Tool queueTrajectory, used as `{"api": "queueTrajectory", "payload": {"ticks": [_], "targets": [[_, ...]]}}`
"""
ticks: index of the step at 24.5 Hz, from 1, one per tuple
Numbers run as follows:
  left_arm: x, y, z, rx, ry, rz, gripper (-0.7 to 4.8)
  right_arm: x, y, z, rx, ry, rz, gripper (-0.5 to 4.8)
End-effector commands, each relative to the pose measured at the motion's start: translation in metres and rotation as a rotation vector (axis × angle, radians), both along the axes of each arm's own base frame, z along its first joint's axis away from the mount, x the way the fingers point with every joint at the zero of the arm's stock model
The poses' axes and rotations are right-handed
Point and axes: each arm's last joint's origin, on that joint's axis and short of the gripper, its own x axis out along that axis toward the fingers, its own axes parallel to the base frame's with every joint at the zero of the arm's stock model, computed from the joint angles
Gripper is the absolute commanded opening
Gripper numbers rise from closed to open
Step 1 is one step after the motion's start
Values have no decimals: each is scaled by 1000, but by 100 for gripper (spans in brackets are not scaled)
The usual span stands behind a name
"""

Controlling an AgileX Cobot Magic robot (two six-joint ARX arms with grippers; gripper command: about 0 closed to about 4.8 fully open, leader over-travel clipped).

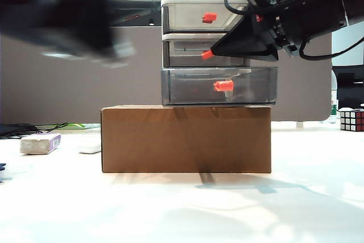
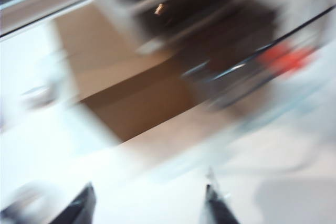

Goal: Open the third layer of the drawer on the table, pick up the transparent tape on the table and put it in, and finally close the drawer.

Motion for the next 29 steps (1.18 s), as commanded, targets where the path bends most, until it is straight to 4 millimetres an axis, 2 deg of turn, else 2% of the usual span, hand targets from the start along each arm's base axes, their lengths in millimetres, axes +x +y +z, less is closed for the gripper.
{"api": "queueTrajectory", "payload": {"ticks": [1, 2, 3, 5, 7, 8, 9, 10, 13, 16, 18, 19, 22, 24, 29], "targets": [[10, 41, 14, 86, 29, 34, 199, -2, 0, 6, 21, -5, 31, -5], [15, 50, 20, 83, 21, 23, 171, -3, 0, 7, 22, -6, 36, -5], [23, 63, 28, 56, 16, -2, 169, -3, 0, 8, 26, -8, 35, -5], [39, 83, 35, 19, 36, -86, 174, -4, 0, 9, 32, -1, 39, -5], [57, 104, 34, 38, 59, -117, 187, -4, 0, 9, 36, 2, 44, -5], [64, 114, 33, 65, 51, -125, 203, -4, 1, 9, 37, 5, 45, -5], [73, 128, 27, 115, 35, -151, 266, -4, 1, 9, 39, 7, 44, -5], [77, 137, 23, 123, 45, -146, 295, -4, 0, 9, 38, 7, 43, -5], [83, 159, 17, -18, 124, -31, 296, -4, 0, 9, 39, 7, 44, -5], [87, 171, 3, -67, 86, -74, 297, -4, 1, 9, 38, 7, 43, -5], [91, 181, -17, -89, 18, -130, 347, -4, 0, 9, 38, 7, 43, -5], [91, 184, -29, -119, -7, -180, 395, -4, 0, 8, 36, 11, 43, -5], [98, 187, -44, -137, -15, -203, 417, -4, 0, 7, 27, 19, 44, -5], [106, 189, -52, -146, 26, -203, 479, -5, 0, 6, 24, 26, 44, -5], [129, 194, -80, -186, 150, -223, 479, -5, 0, 5, 19, 36, 45, -5]]}}
